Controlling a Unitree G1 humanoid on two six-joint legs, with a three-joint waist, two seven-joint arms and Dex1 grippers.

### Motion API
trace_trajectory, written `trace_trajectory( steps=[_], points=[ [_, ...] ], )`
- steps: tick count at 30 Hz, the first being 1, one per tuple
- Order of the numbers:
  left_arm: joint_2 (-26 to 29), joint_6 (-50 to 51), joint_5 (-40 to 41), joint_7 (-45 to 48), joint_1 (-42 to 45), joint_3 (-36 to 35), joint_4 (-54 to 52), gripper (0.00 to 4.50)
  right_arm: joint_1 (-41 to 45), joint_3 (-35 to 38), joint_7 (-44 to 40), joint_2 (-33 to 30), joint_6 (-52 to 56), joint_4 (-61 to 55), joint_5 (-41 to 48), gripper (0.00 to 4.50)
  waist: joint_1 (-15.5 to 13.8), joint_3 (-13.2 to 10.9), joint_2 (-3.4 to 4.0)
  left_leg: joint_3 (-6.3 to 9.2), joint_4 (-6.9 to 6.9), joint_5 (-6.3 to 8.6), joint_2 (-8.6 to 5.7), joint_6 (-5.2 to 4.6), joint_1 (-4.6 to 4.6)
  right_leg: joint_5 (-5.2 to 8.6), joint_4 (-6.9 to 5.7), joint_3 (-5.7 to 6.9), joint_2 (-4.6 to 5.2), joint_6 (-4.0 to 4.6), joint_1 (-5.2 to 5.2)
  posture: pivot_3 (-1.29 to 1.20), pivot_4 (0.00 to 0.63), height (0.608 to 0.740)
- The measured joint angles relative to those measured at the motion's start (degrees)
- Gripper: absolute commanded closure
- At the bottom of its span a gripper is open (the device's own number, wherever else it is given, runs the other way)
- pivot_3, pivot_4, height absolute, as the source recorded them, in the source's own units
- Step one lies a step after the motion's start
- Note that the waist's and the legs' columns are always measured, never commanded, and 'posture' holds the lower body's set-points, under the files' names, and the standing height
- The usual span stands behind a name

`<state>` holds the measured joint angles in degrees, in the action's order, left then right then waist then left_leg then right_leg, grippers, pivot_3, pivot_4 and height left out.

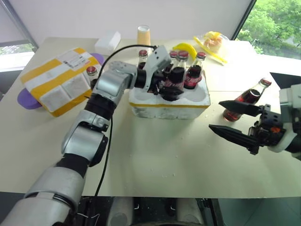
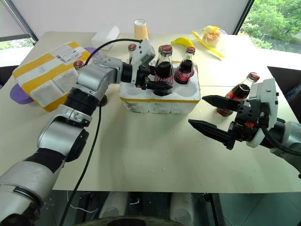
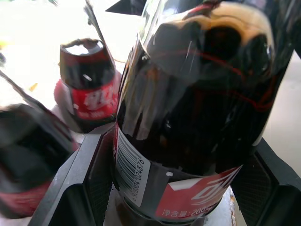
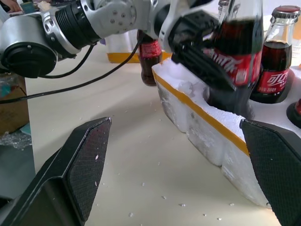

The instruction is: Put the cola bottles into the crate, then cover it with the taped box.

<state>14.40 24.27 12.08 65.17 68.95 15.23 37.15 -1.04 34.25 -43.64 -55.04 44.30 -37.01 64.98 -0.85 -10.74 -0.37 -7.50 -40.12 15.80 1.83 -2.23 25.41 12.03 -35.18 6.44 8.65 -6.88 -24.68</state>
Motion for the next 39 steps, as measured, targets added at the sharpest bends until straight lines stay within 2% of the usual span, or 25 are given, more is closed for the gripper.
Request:
trace_trajectory(
  steps=[4, 6, 8, 15, 19, 23, 28, 31, 36, 39],
  points=[
    [-0.7, -1.7, -2.2, -0.6, -2.0, 0.5, 0.1, 1.71, 0.1, -1.4, 0.0, 0.0, -1.0, 0.1, -1.8, 0.0, -0.1, 0.0, -0.01, 0.0, -0.01, 0.0, 0.0, -0.01, 0.01, 0.0, 0.0, 0.0, 0.01, 0.0, 0.01, 0.0, 0.15, 0.74],
    [-0.9, -1.4, -2.8, -0.8, -2.1, 0.5, 0.1, 0.69, 0.4, -2.0, 0.0, 0.0, -1.1, 0.1, -2.5, 0.0, 0.0, 0.0, -0.01, 0.0, -0.01, 0.01, -0.01, -0.02, 0.0, 0.0, 0.0, 0.0, 0.02, 0.0, 0.01, 0.0, 0.15, 0.74],
    [-1.0, -1.0, -2.8, -0.8, -2.4, 0.4, 0.0, 0.02, 0.8, -2.1, -0.1, -0.1, -1.2, 0.4, -3.1, 0.0, 0.0, 0.0, -0.01, 0.01, -0.01, 0.01, 0.0, -0.02, 0.0, 0.0, 0.0, 0.0, 0.01, 0.0, 0.01, 0.0, 0.15, 0.74],
    [0.3, 2.4, -2.8, -1.0, -4.5, -0.6, -4.6, 0.02, 3.3, -4.3, -0.2, -0.1, -1.3, 1.9, -4.8, 0.0, 0.0, 0.0, 0.0, 0.01, -0.02, 0.01, 0.01, -0.02, -0.02, 0.0, -0.02, -0.01, 0.02, 0.0, 0.03, 0.0, 0.15, 0.74],
    [5.2, 10.8, 0.6, -1.3, -8.3, -3.4, -17.0, 0.02, 4.6, -5.3, -0.3, -0.1, -1.3, 2.6, -5.6, 0.0, 0.3, 0.0, 0.01, 0.01, 0.0, 0.0, 0.06, 0.0, -0.03, 0.0, -0.05, -0.02, -0.01, 0.0, 0.0, 0.0, 0.15, 0.74],
    [14.0, 25.4, 10.4, -1.7, -14.8, -11.6, -38.3, 0.02, 5.6, -6.7, -0.8, 0.0, -1.3, 3.4, -6.3, 0.0, 0.4, 0.0, 0.03, 0.02, 0.01, -0.04, 0.09, 0.07, -0.07, 0.0, -0.08, -0.02, -0.02, 0.0, 0.02, 0.0, 0.15, 0.74],
    [22.4, 37.8, 20.1, -4.7, -24.6, -20.3, -55.3, 0.02, 7.2, -8.8, -1.9, 0.0, -1.4, 4.3, -7.4, 0.0, 0.0, 0.0, 0.03, 0.1, -0.03, -0.04, 0.08, 0.06, -0.16, 0.0, -0.08, -0.02, 0.03, 0.0, 0.21, 0.0, 0.15, 0.74],
    [28.9, 42.0, 23.8, -6.8, -38.1, -27.0, -65.0, 0.02, 9.6, -11.3, -3.4, 0.0, -1.5, 6.3, -8.4, 0.0, 0.4, 0.0, 0.02, 0.08, -0.03, -0.04, 0.08, 0.08, -0.19, 0.0, -0.06, -0.04, -0.04, 0.0, 0.18, 0.0, 0.15, 0.74],
    [32.0, 42.7, 23.6, -13.3, -51.6, -37.2, -69.7, 0.02, 13.6, -14.4, -6.3, -0.1, -2.2, 10.4, -10.7, 0.0, 0.0, 0.0, 0.02, 0.12, -0.01, -0.07, 0.06, 0.14, -0.19, 0.01, -0.1, 0.0, -0.02, 0.02, 0.19, 0.0, 0.15, 0.74],
    [31.4, 41.0, 22.2, -17.8, -54.8, -41.6, -69.5, 0.02, 15.7, -15.9, -7.6, -0.1, -2.5, 12.1, -11.8, 0.0, 0.0, 0.0, -0.01, 0.14, -0.01, -0.06, 0.06, 0.13, -0.17, 0.01, -0.07, 0.01, 0.0, 0.03, 0.2, 0.0, 0.15, 0.74]
  ],
)
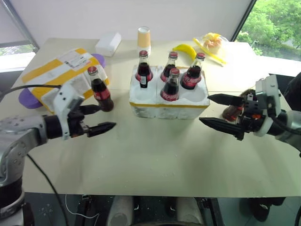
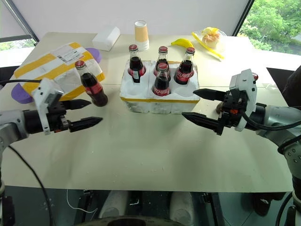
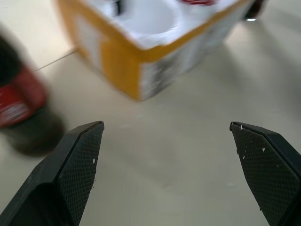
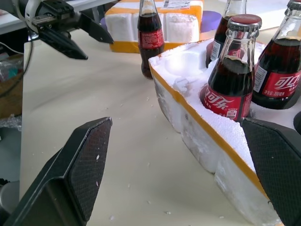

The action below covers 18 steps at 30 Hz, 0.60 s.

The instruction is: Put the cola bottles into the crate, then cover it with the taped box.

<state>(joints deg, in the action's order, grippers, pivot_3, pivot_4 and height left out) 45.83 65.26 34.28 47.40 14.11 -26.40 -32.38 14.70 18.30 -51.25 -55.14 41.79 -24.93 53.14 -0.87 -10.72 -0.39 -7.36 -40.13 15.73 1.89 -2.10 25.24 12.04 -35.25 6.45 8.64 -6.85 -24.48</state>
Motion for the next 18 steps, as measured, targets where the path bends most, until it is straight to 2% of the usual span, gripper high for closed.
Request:
trace_trajectory(
  steps=[2, 6, 14, 18],
  points=[
    [-1.3, -2.3, -1.4, -3.7, -0.9, -2.1, 1.2, 0.02, 1.5, -0.8, -0.9, 0.0, -0.1, 1.1, -0.6, 0.0, 0.0, 0.0, 0.0, 0.0, 0.01, 0.0, -0.02, 0.0, 0.0, 0.0, 0.0, 0.0, -0.01, 0.0, -0.01, 0.0, 0.15, 0.74],
    [-3.5, -5.9, -2.4, -8.2, -0.6, -1.8, 3.2, 0.02, 3.1, -2.1, -2.0, 0.1, -0.2, 2.1, -1.5, 0.0, 0.1, 0.0, -0.01, -0.03, 0.01, 0.0, -0.03, 0.01, 0.0, 0.0, -0.01, 0.01, -0.02, 0.0, -0.01, 0.0, 0.15, 0.74],
    [-5.6, -14.4, -5.8, -12.1, 4.3, 6.4, 12.8, 0.02, 4.2, -2.3, -2.1, 0.2, -0.1, 2.6, -2.3, 0.0, 0.1, 0.0, -0.01, -0.12, 0.03, -0.01, -0.04, 0.02, 0.0, -0.01, -0.03, 0.01, -0.04, 0.0, -0.04, 0.0, 0.15, 0.74],
    [-6.0, -17.1, -7.5, -13.2, 5.4, 7.9, 17.0, 0.02, 4.0, -2.0, -1.6, 0.2, -0.1, 2.4, -2.3, 0.0, 0.2, 0.0, -0.02, -0.12, 0.03, 0.0, -0.03, 0.01, 0.01, -0.01, -0.01, 0.0, -0.03, 0.0, -0.05, 0.0, 0.15, 0.74]
  ],
)
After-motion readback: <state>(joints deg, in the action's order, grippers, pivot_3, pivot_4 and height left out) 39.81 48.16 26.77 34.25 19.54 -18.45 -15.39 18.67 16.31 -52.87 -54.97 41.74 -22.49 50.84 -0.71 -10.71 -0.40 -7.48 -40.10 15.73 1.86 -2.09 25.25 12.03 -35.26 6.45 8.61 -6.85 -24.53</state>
